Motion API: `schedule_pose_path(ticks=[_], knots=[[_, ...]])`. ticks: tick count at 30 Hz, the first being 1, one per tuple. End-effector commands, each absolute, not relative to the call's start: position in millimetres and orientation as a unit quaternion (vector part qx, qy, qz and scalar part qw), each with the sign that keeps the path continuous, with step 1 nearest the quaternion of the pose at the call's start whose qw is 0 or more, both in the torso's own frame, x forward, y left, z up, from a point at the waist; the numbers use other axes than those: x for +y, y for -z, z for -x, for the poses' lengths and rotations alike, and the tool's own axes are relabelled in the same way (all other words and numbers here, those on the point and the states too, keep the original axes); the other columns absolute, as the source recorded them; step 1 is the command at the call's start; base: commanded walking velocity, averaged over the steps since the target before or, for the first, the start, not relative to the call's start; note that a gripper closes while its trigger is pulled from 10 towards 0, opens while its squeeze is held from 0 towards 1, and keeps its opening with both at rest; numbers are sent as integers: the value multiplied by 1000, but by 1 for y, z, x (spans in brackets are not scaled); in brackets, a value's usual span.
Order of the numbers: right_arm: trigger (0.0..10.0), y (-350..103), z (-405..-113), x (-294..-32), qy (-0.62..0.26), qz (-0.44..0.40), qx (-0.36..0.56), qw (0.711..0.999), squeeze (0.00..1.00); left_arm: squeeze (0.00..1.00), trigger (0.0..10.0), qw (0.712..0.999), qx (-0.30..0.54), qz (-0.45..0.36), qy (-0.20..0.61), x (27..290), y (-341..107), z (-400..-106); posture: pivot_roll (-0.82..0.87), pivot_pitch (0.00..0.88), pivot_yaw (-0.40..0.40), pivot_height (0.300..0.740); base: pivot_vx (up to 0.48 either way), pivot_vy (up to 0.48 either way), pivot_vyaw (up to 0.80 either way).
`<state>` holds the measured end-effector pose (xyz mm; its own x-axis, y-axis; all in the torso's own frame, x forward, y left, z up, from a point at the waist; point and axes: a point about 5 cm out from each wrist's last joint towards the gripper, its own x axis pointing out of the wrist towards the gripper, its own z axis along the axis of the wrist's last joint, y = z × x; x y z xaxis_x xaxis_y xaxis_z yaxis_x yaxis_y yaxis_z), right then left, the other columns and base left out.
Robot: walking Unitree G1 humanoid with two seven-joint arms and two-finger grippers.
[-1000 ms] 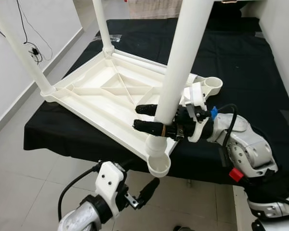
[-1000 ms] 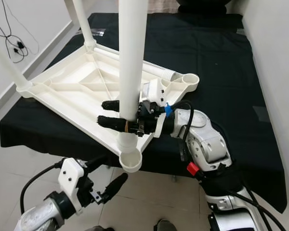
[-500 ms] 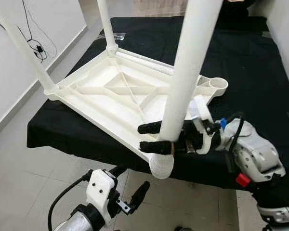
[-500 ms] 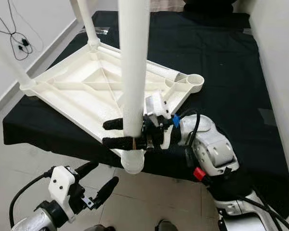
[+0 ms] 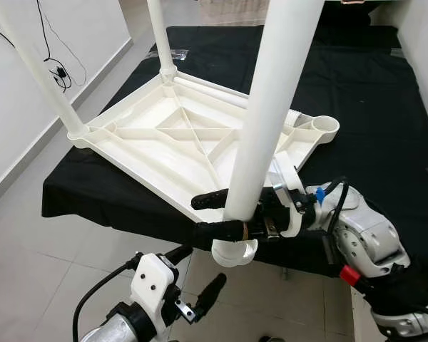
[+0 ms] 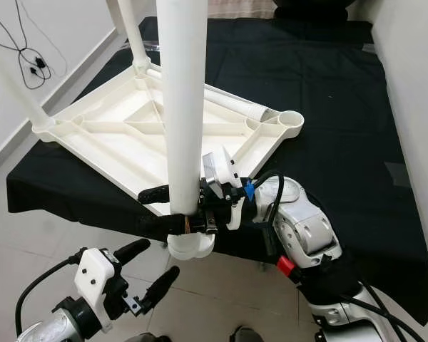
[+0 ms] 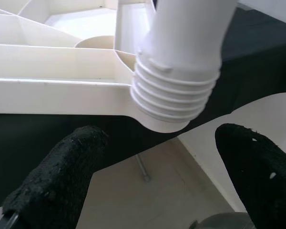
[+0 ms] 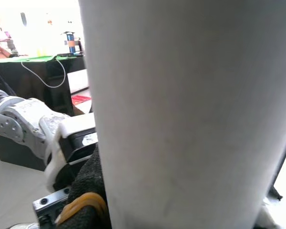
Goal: Building children table
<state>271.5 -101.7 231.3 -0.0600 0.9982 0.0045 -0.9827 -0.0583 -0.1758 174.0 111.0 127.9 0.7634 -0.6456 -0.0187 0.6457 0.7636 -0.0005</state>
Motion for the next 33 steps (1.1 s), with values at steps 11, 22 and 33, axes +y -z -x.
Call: schedule_pose_path(ticks=[11, 22, 33], knots=[[10000, -229, -279, -110, -713, 76, -48, 696, 0, 0, 10000, 930, 10, -1, 368, 109, -130, -166, 38, 210, 71, 740, 0, 0, 0], [10000, -228, -280, -116, -717, 81, -38, 691, 0, 0, 10000, 930, 10, -8, 367, 110, -130, -163, 43, 220, 70, 740, 0, 0, 0], [10000, -227, -283, -114, -712, 88, -40, 696, 0, 0, 10000, 931, 8, -10, 365, 110, -131, -161, 48, 223, 68, 740, 0, 0, 0]])
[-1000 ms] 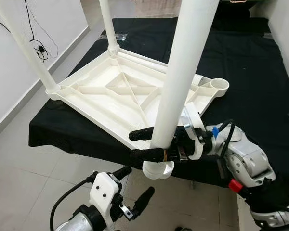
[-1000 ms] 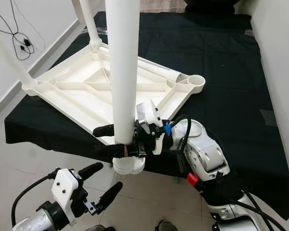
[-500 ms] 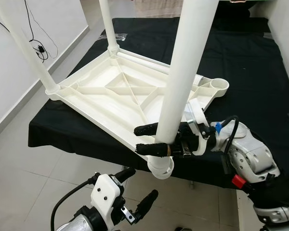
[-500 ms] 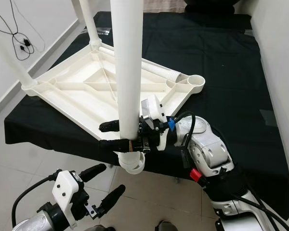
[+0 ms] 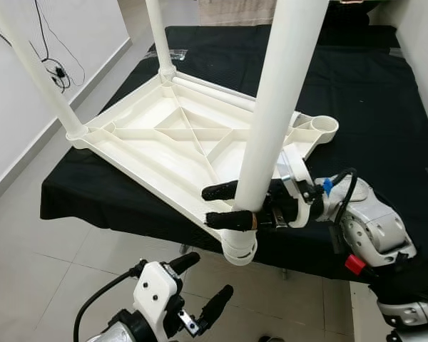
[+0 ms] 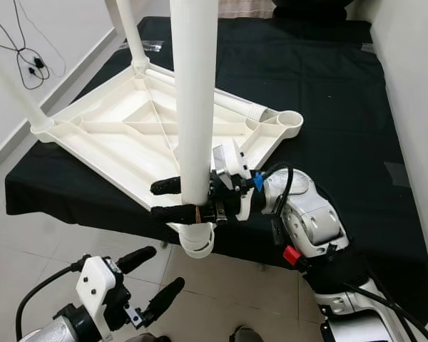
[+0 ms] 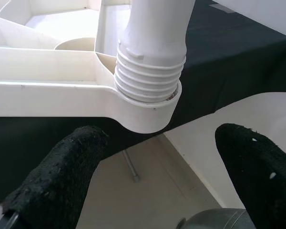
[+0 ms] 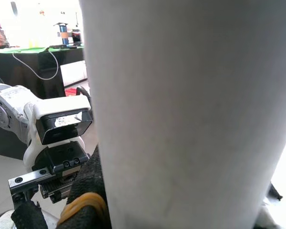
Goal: Building children table
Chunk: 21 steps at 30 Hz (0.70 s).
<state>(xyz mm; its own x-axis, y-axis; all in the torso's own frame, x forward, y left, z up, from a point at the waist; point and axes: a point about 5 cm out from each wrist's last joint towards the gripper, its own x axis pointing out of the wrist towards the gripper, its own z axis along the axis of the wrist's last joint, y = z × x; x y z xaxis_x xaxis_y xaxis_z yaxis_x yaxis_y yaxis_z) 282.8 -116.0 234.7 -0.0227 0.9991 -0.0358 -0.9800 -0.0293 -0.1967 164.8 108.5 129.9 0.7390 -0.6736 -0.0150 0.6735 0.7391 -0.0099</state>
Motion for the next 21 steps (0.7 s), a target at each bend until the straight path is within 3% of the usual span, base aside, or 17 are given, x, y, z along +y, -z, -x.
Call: schedule_pose_path(ticks=[1, 21], knots=[[10000, -226, -283, -114, -712, 91, -38, 695, 0, 0, 10000, 931, 8, -10, 365, 110, -132, -161, 49, 224, 66, 740, 0, 0, 0], [10000, -225, -284, -122, -729, 109, -11, 676, 0, 0, 10000, 930, 3, -12, 368, 108, -135, -162, 47, 226, 67, 740, 0, 0, 0]])
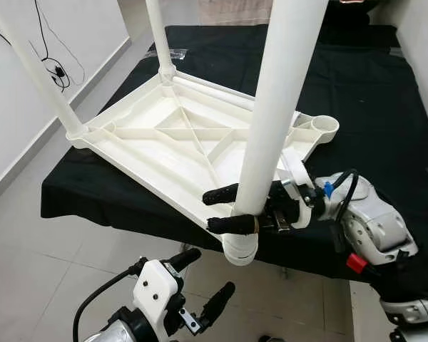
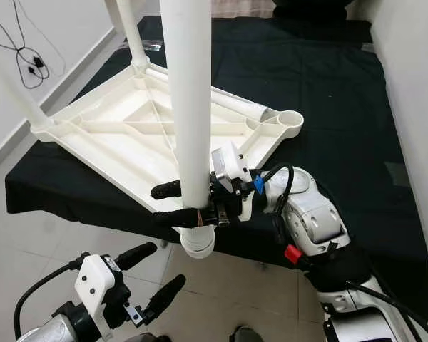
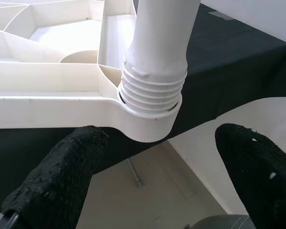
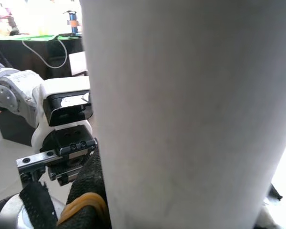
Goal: Building children table
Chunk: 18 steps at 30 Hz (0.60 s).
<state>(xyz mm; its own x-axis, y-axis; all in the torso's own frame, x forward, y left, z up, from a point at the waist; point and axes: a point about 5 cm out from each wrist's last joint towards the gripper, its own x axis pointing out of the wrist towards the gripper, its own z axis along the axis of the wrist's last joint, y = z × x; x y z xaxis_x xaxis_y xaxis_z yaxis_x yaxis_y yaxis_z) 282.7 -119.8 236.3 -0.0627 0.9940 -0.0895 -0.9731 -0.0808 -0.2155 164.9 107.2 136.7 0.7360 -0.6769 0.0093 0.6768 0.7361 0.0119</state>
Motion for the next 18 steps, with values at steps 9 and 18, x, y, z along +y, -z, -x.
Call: schedule_pose_path(ticks=[9, 18], knots=[[10000, -226, -286, -118, -754, 97, -6, 650, 0, 0, 10000, 929, 1, -12, 369, 107, -137, -162, 51, 232, 62, 740, 0, 0, 0], [10000, -229, -287, -115, -773, 85, -15, 629, 0, 0, 10000, 930, 0, -11, 366, 107, -137, -162, 56, 236, 58, 740, 0, 0, 0]])
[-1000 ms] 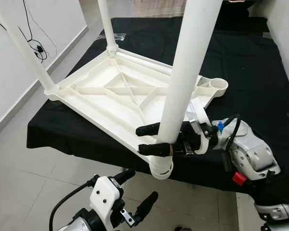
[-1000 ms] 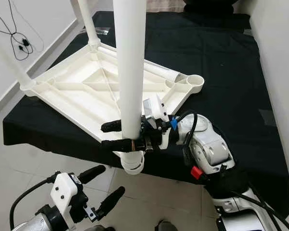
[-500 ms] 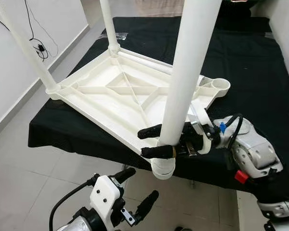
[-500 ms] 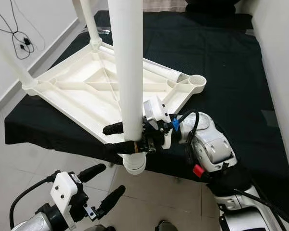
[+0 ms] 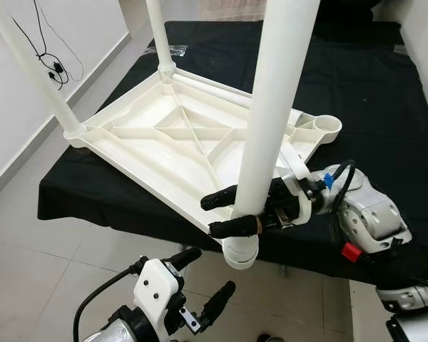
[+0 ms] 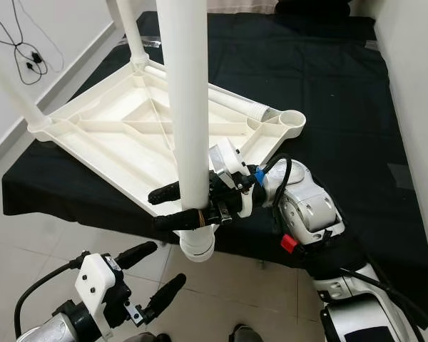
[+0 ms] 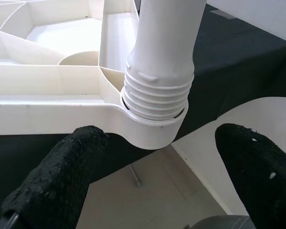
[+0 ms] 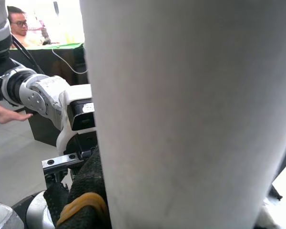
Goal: Building children table
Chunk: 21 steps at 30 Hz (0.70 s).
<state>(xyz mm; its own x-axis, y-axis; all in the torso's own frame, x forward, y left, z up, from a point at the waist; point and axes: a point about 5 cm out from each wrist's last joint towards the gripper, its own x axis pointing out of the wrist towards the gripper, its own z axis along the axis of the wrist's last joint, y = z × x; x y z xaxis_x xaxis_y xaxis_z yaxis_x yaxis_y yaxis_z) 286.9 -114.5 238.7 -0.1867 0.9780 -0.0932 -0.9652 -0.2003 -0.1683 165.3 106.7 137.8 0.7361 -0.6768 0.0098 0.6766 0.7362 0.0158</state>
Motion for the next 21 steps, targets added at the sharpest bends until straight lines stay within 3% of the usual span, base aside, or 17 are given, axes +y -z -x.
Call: schedule_pose_path(ticks=[1, 9, 21], knots=[[10000, -228, -287, -115, -775, 84, -15, 627, 0, 0, 10000, 931, 0, -11, 366, 107, -137, -162, 56, 236, 58, 740, 0, 0, 0], [10000, -225, -283, -115, -779, 81, -14, 622, 0, 0, 10000, 931, 1, -11, 366, 108, -138, -161, 66, 242, 66, 740, 0, 0, 0], [10000, -206, -283, -110, -699, 131, -5, 703, 0, 0, 10000, 930, 2, -14, 367, 109, -137, -163, 55, 234, 66, 740, 0, 0, 0]])
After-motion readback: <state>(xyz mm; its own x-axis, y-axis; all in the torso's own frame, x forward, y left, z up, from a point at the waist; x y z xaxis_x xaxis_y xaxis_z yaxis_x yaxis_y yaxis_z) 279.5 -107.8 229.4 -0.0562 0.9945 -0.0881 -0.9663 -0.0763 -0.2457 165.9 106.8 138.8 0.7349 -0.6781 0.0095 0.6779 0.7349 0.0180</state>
